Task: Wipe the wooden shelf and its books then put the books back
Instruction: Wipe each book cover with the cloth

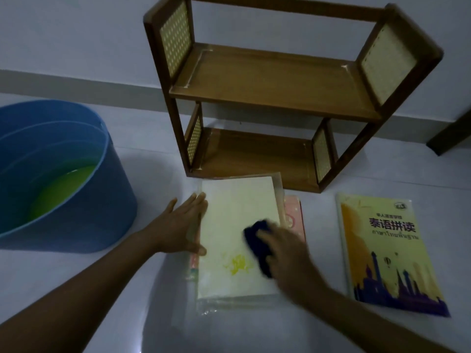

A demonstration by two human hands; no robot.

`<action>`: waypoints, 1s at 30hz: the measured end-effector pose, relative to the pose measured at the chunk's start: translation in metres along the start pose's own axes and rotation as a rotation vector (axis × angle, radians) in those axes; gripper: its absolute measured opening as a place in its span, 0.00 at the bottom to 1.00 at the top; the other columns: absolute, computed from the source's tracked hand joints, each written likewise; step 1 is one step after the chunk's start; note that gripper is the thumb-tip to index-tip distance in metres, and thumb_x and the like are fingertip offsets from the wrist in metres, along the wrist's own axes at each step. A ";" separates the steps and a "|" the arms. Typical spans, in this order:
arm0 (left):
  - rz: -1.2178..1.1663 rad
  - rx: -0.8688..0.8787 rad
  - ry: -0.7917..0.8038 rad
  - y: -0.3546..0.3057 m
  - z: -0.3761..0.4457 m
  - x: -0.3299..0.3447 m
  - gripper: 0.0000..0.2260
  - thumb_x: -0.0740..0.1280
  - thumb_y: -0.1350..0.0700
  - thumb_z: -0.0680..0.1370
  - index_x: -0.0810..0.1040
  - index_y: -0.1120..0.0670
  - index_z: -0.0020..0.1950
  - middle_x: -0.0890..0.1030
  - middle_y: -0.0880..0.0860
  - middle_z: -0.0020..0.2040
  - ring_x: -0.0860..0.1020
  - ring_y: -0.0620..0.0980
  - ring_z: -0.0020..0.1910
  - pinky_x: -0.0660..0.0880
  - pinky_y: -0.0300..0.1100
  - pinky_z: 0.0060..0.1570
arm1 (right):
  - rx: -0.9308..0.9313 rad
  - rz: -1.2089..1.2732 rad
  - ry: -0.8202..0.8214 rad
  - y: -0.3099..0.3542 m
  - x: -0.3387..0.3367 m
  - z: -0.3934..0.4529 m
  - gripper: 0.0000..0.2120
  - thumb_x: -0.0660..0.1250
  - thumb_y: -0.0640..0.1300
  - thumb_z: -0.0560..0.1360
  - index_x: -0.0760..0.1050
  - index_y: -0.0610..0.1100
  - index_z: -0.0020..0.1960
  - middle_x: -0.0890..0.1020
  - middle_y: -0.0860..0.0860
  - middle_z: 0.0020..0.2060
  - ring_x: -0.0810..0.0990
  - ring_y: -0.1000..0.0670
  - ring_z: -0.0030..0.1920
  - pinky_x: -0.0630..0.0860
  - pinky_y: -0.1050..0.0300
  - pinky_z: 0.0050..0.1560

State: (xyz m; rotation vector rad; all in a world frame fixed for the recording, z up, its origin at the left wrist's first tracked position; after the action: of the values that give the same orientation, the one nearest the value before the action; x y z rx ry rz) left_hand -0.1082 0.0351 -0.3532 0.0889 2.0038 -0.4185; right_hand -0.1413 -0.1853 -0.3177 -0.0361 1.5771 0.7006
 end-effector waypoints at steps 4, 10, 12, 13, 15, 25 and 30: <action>0.013 -0.005 0.044 -0.002 -0.001 0.000 0.52 0.67 0.33 0.68 0.39 0.54 0.78 0.37 0.51 0.78 0.38 0.48 0.77 0.36 0.55 0.74 | -0.514 -0.070 0.170 0.107 0.053 -0.036 0.22 0.61 0.49 0.70 0.70 0.57 0.64 0.74 0.50 0.68 0.74 0.47 0.62 0.75 0.51 0.58; -0.164 -0.001 0.015 0.007 0.001 -0.003 0.51 0.38 0.21 0.63 0.46 0.52 0.79 0.42 0.50 0.79 0.42 0.47 0.77 0.38 0.53 0.73 | -0.019 -0.048 0.051 0.002 0.010 0.069 0.26 0.62 0.45 0.74 0.65 0.49 0.72 0.65 0.47 0.73 0.69 0.42 0.64 0.69 0.45 0.65; -0.354 -0.012 -0.037 0.011 0.003 -0.003 0.52 0.33 0.21 0.62 0.52 0.49 0.78 0.45 0.48 0.79 0.43 0.43 0.77 0.37 0.51 0.73 | 0.162 -0.017 -0.002 -0.015 -0.002 0.072 0.27 0.62 0.42 0.75 0.63 0.49 0.73 0.62 0.49 0.75 0.66 0.41 0.67 0.67 0.45 0.67; -0.444 -0.022 -0.063 0.013 0.005 -0.004 0.52 0.33 0.20 0.62 0.54 0.47 0.78 0.47 0.46 0.79 0.44 0.41 0.77 0.37 0.50 0.74 | 0.128 -0.055 -0.041 -0.001 -0.001 0.067 0.28 0.63 0.41 0.73 0.64 0.50 0.72 0.63 0.48 0.74 0.68 0.41 0.65 0.69 0.45 0.65; -0.599 -0.065 -0.108 0.017 0.007 -0.006 0.47 0.33 0.21 0.64 0.53 0.44 0.77 0.49 0.43 0.79 0.46 0.40 0.76 0.37 0.50 0.75 | -0.188 -0.080 0.012 0.066 0.025 0.040 0.27 0.62 0.39 0.68 0.71 0.51 0.67 0.70 0.47 0.69 0.74 0.42 0.57 0.75 0.48 0.56; -0.913 -0.172 -0.306 0.035 -0.005 -0.005 0.47 0.41 0.19 0.62 0.52 0.40 0.77 0.47 0.26 0.69 0.51 0.39 0.74 0.49 0.55 0.76 | 0.305 -0.061 -0.049 -0.024 -0.007 0.153 0.25 0.60 0.40 0.76 0.62 0.49 0.73 0.65 0.45 0.72 0.65 0.37 0.63 0.65 0.47 0.63; -0.949 -0.212 -0.334 0.036 -0.001 -0.002 0.40 0.45 0.25 0.69 0.51 0.42 0.77 0.55 0.36 0.72 0.56 0.43 0.74 0.51 0.53 0.76 | -0.315 -0.067 0.095 0.101 0.052 0.090 0.24 0.62 0.40 0.73 0.67 0.48 0.69 0.67 0.44 0.70 0.69 0.39 0.57 0.68 0.45 0.57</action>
State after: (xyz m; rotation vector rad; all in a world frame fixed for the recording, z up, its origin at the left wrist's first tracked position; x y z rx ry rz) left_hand -0.0995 0.0695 -0.3597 -1.0298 1.6354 -0.7440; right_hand -0.1113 -0.0435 -0.3209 -0.3572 1.5347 0.8990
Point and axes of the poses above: each hand's wrist, its own z-axis towards the middle knuckle, its own x-axis out of the palm, y = z × x, the point moved 9 cm from there along z, towards the middle knuckle
